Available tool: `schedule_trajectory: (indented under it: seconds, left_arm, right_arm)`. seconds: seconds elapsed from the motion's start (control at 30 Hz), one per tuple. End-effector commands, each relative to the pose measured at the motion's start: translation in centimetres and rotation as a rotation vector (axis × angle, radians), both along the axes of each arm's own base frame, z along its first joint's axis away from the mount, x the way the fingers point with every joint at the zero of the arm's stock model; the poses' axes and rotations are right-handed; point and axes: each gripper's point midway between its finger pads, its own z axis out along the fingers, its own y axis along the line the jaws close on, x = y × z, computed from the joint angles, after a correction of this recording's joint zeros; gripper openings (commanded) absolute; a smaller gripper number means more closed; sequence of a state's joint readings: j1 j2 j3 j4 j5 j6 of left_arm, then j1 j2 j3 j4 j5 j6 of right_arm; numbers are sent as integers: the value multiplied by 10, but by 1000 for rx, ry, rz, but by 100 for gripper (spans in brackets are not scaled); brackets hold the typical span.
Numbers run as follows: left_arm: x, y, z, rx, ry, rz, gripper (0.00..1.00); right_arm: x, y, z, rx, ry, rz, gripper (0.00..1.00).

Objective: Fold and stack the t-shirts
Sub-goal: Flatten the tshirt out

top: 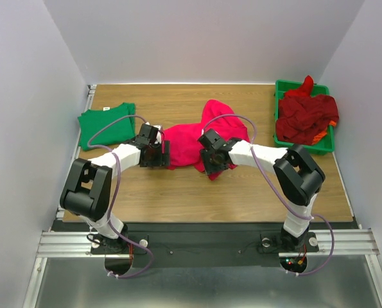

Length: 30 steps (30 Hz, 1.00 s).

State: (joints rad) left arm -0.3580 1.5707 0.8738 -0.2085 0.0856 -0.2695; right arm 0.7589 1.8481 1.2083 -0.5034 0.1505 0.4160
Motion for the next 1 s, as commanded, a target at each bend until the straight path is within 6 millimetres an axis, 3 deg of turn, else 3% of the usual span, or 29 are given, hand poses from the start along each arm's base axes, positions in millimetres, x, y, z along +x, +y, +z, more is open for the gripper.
schedule_trajectory:
  seconds: [0.0,0.23,0.37,0.63,0.97]
  left_arm:
    - [6,-12,-1,-38,-13,-53,79]
    - [7,-20,-4,-61,-7,-101,70]
    - [6,-22,-9,-60,10,-126,70]
    - [13,-23,13,-59,-38,-149,76]
    - [13,-28,0,-60,6,-190,75]
  right_arm:
    - [10,11,0,21,-16,-6,49]
    - [18,16,2,23,-32,-2,45]
    - [20,19,1,27,-27,-5,43]
    - [20,22,-4,40,-8,-38,42]
    - [25,23,-3,32,-22,-44,41]
